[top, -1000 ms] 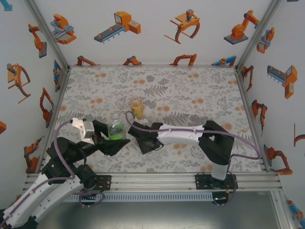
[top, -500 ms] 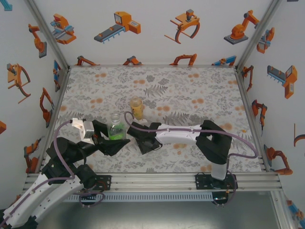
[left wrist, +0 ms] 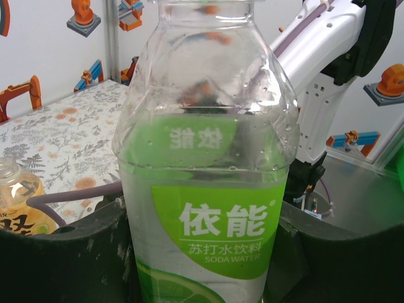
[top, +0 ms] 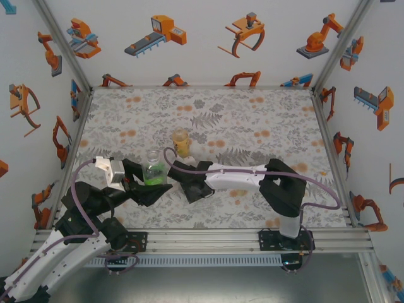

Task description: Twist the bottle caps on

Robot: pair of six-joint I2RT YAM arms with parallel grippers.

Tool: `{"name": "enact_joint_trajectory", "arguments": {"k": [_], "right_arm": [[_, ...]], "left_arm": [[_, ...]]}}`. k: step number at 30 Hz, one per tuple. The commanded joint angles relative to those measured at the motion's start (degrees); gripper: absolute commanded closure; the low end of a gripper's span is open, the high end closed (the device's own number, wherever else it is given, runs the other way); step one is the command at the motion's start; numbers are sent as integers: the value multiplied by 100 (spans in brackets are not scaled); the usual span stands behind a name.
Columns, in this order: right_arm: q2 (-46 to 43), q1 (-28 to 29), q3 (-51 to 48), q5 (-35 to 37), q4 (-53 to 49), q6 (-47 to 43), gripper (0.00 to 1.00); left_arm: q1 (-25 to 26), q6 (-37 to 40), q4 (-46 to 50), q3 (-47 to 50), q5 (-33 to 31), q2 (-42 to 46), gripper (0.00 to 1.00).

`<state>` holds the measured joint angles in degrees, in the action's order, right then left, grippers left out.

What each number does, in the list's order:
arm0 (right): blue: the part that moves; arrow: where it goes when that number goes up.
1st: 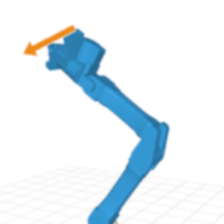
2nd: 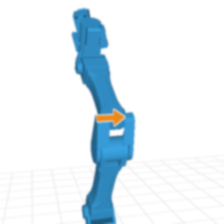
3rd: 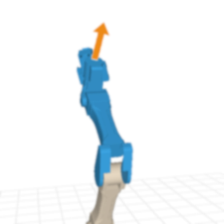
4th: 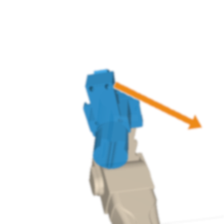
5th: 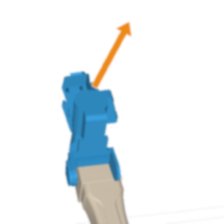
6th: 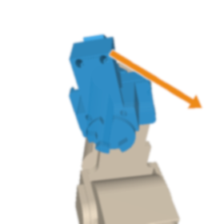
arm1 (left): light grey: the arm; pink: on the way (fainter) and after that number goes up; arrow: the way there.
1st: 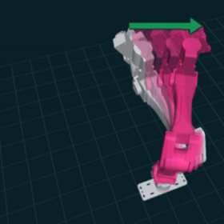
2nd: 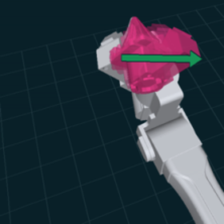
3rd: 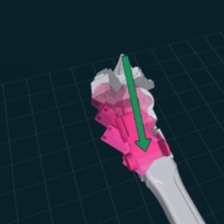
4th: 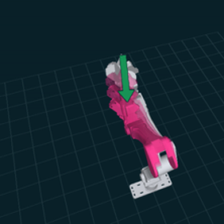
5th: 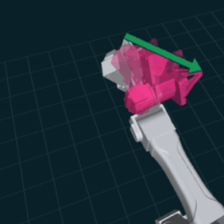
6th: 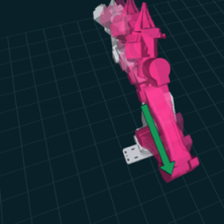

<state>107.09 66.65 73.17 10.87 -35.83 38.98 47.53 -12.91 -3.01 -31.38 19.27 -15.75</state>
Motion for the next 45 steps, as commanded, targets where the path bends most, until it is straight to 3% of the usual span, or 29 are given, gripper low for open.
{"name": "enact_joint_trajectory", "arguments": {"k": [1, 26, 32, 40, 45], "right_arm": [[-165, -26, 173, 203, -247, -101, 55], [256, -27, -3, 108, -94, -41, 53], [154, -23, -143, -91, 53, 15, 64], [-427, -26, -699, -88, 176, 207, 90], [-845, -42, -1027, 27, 55, 274, 97]], "left_arm": [[-24, -106, -178, -114, 34, 76, 100], [-22, -123, -135, -114, -7, 125, 100], [-24, -150, -179, -106, -15, 129, 100], [-24, -184, -231, -79, -14, 105, 100], [-20, -225, -368, -26, 2, 16, 100]]}}
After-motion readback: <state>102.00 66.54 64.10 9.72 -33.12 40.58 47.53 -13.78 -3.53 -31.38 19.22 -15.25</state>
